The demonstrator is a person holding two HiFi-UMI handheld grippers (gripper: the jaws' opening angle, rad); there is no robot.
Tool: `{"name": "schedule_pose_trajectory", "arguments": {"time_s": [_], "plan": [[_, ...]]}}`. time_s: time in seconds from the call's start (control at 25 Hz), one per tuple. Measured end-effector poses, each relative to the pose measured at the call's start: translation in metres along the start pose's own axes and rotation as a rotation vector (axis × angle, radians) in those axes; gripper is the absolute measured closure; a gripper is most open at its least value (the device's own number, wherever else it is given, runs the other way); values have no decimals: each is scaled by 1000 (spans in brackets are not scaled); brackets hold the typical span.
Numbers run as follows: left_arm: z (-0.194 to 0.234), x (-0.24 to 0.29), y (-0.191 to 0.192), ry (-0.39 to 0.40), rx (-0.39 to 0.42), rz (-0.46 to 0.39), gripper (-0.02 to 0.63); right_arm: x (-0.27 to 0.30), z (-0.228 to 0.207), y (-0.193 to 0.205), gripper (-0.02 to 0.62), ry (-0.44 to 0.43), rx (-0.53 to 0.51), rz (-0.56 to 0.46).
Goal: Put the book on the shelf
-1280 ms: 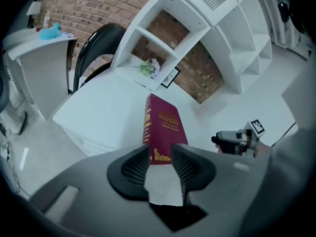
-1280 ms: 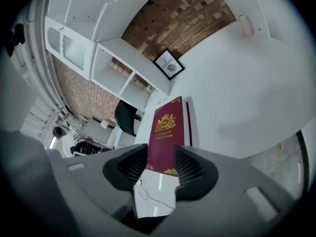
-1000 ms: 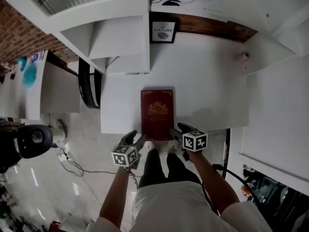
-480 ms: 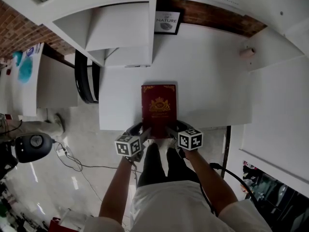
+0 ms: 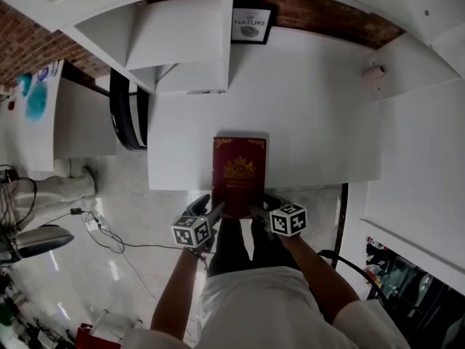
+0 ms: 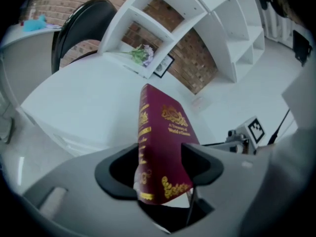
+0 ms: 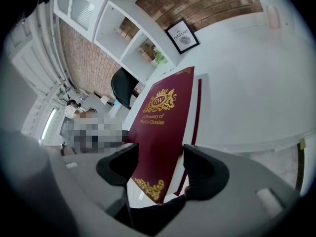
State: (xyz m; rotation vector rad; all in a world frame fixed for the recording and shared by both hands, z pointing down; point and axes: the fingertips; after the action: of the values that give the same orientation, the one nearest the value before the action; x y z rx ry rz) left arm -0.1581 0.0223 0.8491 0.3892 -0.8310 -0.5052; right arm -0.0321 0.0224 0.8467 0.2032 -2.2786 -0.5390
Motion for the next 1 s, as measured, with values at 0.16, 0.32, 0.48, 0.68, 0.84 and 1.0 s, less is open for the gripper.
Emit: {"name": "schedule_pose_trajectory", "arguments": {"time_s": [0.16,0.32,0.48,0.68,0.84,1.0], "plan": [[19,-5,18,-11,-64,62,287,-1,-14,14,291,7,80,27],[21,12,28,166,-212,135,229,10,-28,19,233,-94,257,38],[6,24,39,385,-326,221,226,27,-15,22,235,-285,424,70],[-4,29,37,446,-357,214,302,29,-7,18,280,-349,448,51],[-23,15,21,454,-343,174,304,10,6,1,293,-370,381,24],[-53,-15,-11,424,-307,132,304,-25,37,-32,293,-383,324,-10]]}}
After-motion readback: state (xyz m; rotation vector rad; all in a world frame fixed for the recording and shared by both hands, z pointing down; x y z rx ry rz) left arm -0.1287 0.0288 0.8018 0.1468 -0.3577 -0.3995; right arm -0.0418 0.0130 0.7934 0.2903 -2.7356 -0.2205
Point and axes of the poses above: the fingertips, and each gripper's own axes: x forward along the fingers, z to its left, y out of its underside, and after that the axes turned 5 degrees about -z, right-handed
